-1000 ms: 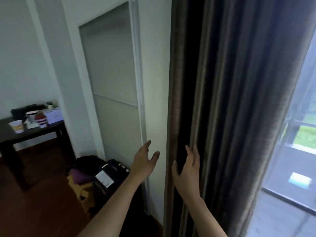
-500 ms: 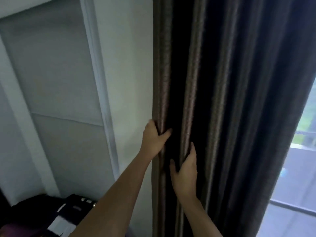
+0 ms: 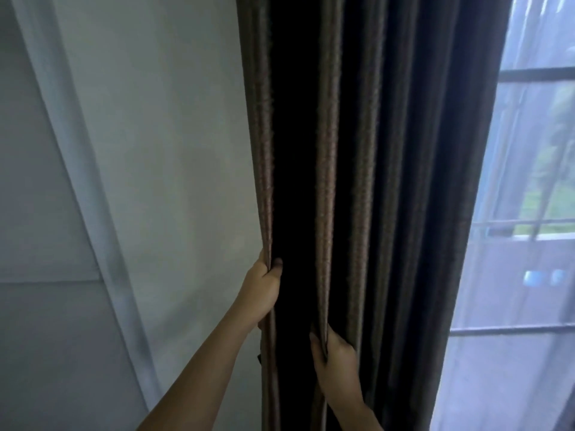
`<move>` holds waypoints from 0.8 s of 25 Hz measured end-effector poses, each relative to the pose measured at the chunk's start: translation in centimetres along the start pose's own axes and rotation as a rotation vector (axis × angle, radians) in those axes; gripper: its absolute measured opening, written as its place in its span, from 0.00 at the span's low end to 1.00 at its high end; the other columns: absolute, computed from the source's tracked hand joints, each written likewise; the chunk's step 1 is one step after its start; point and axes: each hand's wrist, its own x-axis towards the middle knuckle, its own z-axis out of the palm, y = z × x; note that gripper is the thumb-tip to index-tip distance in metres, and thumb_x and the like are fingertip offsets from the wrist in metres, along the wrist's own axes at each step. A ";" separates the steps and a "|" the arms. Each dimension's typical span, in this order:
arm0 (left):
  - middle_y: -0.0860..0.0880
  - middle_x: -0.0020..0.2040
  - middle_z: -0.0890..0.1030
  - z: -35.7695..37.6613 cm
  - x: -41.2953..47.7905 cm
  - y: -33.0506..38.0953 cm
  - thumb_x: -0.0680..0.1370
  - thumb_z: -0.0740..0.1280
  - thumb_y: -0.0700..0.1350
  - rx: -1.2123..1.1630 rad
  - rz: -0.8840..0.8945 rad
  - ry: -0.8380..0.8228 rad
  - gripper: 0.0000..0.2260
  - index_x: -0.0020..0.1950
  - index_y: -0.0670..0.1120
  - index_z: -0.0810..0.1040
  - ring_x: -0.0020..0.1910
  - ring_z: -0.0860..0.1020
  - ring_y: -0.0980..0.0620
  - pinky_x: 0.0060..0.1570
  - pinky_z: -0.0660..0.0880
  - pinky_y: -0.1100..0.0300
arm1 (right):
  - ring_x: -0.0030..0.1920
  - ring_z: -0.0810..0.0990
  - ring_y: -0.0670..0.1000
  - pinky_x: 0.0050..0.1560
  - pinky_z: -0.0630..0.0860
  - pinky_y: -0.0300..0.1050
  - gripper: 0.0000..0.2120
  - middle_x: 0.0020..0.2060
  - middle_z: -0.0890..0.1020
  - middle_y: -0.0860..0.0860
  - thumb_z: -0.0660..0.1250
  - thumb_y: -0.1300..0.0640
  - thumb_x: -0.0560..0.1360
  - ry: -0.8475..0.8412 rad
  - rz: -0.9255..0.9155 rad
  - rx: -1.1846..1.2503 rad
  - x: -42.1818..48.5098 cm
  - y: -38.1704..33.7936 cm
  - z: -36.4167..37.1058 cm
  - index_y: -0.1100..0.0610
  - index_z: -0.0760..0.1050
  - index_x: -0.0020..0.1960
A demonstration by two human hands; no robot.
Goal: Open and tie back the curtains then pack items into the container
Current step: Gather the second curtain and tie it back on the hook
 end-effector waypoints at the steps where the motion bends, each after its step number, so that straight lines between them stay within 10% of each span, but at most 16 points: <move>1: 0.54 0.68 0.72 0.2 -0.3 -0.1 0.83 0.53 0.47 0.001 -0.001 -0.041 0.19 0.75 0.54 0.60 0.61 0.73 0.57 0.62 0.68 0.63 | 0.54 0.79 0.42 0.55 0.67 0.22 0.19 0.53 0.76 0.40 0.62 0.61 0.78 0.019 -0.008 -0.008 -0.4 0.3 0.1 0.53 0.69 0.68; 6: 0.59 0.73 0.62 0.9 -1.2 1.3 0.83 0.52 0.49 0.091 0.059 -0.207 0.22 0.77 0.54 0.51 0.71 0.62 0.59 0.71 0.58 0.61 | 0.54 0.81 0.48 0.59 0.76 0.44 0.19 0.57 0.79 0.50 0.58 0.61 0.80 -0.070 0.045 -0.118 -2.6 0.9 1.4 0.56 0.66 0.70; 15: 0.56 0.73 0.61 2.5 -2.7 2.9 0.80 0.53 0.39 0.092 0.063 -0.272 0.27 0.78 0.53 0.49 0.70 0.62 0.58 0.70 0.58 0.62 | 0.63 0.75 0.46 0.66 0.71 0.42 0.27 0.63 0.75 0.49 0.60 0.67 0.76 -0.185 0.043 -0.052 -3.3 0.2 1.0 0.53 0.60 0.73; 20: 0.52 0.77 0.58 4.2 -2.2 2.9 0.73 0.62 0.59 0.205 0.093 -0.280 0.38 0.77 0.57 0.45 0.70 0.66 0.54 0.68 0.65 0.57 | 0.62 0.74 0.47 0.61 0.75 0.43 0.36 0.62 0.73 0.47 0.67 0.54 0.68 -0.427 0.077 0.057 -4.4 -0.6 0.3 0.49 0.56 0.73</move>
